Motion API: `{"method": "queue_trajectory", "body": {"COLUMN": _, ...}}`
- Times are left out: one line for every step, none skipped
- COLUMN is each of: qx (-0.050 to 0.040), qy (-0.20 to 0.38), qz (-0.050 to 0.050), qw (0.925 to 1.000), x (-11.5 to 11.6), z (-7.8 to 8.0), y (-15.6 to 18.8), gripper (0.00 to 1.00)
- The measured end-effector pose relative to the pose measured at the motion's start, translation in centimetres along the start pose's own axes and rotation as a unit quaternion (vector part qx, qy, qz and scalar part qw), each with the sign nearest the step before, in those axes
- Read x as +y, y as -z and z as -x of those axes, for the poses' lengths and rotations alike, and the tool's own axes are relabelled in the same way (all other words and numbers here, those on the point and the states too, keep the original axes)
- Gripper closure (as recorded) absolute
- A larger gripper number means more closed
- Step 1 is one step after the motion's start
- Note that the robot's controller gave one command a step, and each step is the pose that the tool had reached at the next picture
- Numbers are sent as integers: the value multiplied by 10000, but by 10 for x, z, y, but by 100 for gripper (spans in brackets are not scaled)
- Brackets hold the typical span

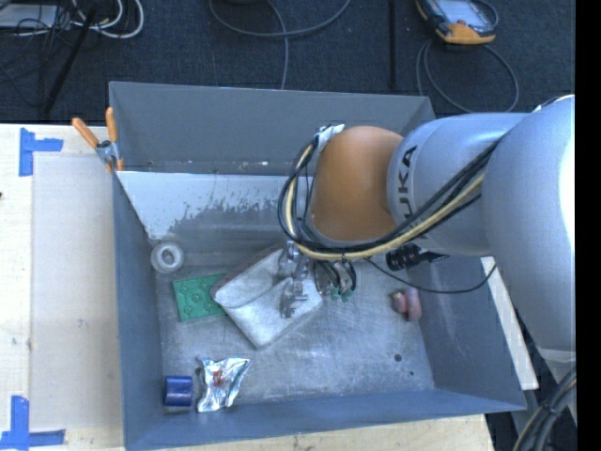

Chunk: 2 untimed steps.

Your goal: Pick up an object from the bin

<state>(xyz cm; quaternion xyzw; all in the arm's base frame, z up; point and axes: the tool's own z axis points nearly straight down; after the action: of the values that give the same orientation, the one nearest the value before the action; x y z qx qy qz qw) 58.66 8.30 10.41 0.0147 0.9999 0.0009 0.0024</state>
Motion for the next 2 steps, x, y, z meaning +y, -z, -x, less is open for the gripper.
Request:
{"method": "queue_trajectory", "body": {"qx": -5, "qy": 1, "qz": 0, "qw": 10000, "x": 0, "z": 0, "y": 0, "gripper": 100}}
{"method": "queue_trajectory", "body": {"qx": -5, "qy": 1, "qz": 0, "qw": 10000, "x": 0, "z": 0, "y": 0, "gripper": 100}}
